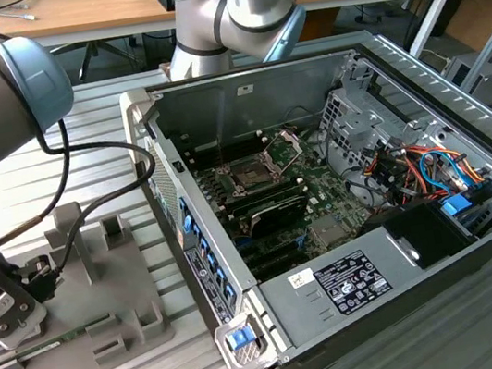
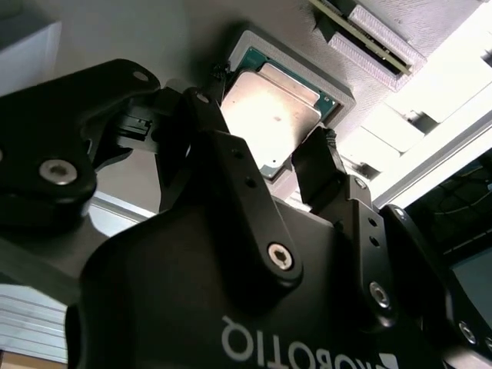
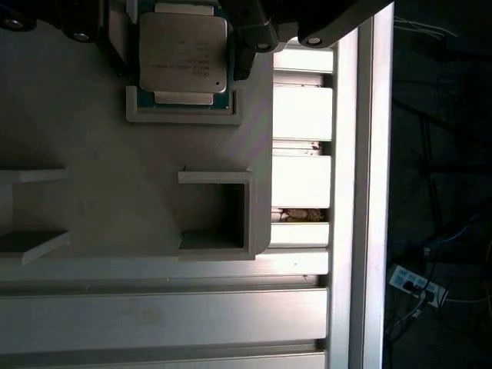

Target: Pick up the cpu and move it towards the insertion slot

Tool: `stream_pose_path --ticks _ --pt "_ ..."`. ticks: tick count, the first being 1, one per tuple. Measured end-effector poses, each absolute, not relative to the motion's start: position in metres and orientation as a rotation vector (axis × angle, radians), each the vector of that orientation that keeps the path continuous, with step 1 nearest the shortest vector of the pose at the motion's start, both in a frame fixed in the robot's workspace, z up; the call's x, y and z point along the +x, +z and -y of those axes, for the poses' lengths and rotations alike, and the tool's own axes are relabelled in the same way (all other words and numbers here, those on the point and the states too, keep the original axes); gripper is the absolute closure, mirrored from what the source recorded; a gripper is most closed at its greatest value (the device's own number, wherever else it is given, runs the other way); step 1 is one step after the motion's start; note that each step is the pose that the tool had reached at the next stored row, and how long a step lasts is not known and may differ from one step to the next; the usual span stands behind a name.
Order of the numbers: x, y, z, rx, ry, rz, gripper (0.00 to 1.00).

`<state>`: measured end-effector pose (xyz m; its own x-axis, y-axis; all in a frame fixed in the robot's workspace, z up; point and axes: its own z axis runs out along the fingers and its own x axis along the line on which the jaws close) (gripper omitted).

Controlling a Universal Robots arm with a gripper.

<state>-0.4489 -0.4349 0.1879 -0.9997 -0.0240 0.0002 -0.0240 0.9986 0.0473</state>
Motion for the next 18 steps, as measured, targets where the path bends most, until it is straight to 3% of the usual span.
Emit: stream_pose_path --ticks 18 --pt "-0.4489 0.1861 0.4320 0.038 -0.076 3.140 0.38"
